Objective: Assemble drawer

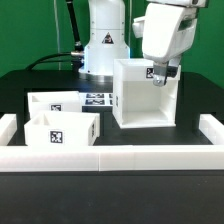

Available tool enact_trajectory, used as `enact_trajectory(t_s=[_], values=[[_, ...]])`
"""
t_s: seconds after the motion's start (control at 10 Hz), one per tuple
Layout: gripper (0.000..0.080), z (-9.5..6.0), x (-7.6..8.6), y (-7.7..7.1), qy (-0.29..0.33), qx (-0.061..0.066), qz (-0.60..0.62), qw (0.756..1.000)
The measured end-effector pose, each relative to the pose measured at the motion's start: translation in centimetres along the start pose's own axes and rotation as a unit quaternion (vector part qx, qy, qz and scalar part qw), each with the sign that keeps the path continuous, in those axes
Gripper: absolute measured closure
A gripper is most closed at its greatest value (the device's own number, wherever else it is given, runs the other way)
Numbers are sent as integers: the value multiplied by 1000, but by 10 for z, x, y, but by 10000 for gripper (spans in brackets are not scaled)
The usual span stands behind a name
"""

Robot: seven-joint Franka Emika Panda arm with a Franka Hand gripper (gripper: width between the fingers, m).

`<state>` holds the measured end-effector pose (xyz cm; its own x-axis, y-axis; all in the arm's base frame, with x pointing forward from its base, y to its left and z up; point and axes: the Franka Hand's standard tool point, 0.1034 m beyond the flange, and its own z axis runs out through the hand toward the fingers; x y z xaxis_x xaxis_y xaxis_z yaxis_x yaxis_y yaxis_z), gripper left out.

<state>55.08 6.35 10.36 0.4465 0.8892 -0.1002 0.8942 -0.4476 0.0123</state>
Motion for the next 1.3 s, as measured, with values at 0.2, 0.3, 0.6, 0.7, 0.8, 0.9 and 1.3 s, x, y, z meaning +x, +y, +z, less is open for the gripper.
enact_trajectory(t_s=[0.2, 0.3, 0.6, 0.7, 0.8, 0.9, 1.3], values=[[150, 0, 0, 0, -4, -4, -9, 1000], [150, 0, 0, 0, -4, -4, -8, 1000], [150, -5, -4, -6, -5, -5, 22, 1000], [150, -8, -9, -15, -9, -3, 74, 997], [150, -12, -10, -22, -11, -5, 93, 996], [150, -16, -12, -28, -13, -5, 114, 993], [150, -17, -12, -29, -11, -6, 246, 969]])
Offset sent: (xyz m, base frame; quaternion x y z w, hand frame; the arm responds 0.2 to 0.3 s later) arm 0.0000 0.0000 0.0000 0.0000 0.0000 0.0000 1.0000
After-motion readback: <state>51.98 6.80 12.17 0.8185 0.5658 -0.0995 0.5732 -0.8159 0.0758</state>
